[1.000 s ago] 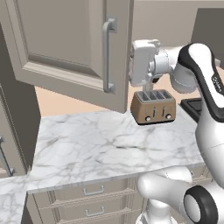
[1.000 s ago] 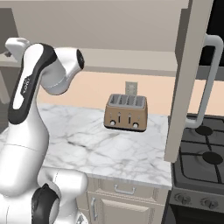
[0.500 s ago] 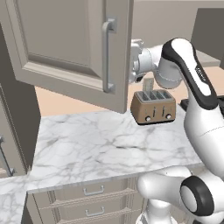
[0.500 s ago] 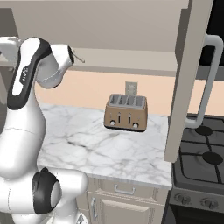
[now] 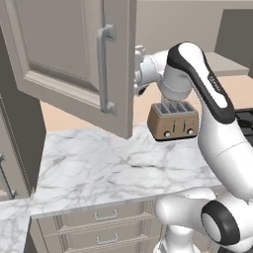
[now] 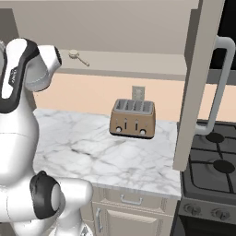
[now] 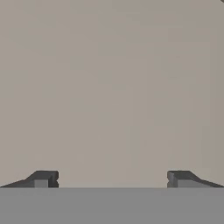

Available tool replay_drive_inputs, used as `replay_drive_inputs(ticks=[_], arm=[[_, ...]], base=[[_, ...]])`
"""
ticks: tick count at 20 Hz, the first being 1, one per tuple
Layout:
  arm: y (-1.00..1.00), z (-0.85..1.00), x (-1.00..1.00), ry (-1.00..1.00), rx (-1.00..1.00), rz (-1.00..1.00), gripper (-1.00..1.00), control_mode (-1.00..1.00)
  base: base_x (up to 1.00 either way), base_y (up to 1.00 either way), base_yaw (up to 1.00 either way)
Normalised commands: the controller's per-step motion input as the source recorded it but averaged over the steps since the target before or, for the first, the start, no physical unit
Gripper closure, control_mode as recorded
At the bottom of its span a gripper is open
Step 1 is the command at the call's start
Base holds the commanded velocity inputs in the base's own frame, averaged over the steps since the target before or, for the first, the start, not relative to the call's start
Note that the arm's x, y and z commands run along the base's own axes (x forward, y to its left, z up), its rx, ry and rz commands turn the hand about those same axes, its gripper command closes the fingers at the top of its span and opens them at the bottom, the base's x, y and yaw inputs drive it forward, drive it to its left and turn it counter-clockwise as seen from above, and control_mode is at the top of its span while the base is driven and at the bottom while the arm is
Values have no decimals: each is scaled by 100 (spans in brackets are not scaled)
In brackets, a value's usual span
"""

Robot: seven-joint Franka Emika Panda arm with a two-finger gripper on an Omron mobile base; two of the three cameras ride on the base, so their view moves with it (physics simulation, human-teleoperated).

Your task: Open the cabinet. Pick the dish brush and place it next to the sink. Then close the cabinet.

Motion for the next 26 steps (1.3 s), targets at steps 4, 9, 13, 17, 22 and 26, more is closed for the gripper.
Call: replay_drive_inputs(ticks=[4,9,13,17,22,26], arm=[[68,0,-38,0,0,10,-100,-100],[71,0,-27,0,0,9,-100,-100],[50,0,-7,0,0,7,-100,-100],[9,0,0,0,-1,3,-100,-100],[-3,0,-5,-1,0,0,-100,-100],[-39,0,-40,-11,0,-1,-100,-100]], base=[[0,0,0],[0,0,0],[0,0,0],[0,0,0],[0,0,0],[0,0,0]])
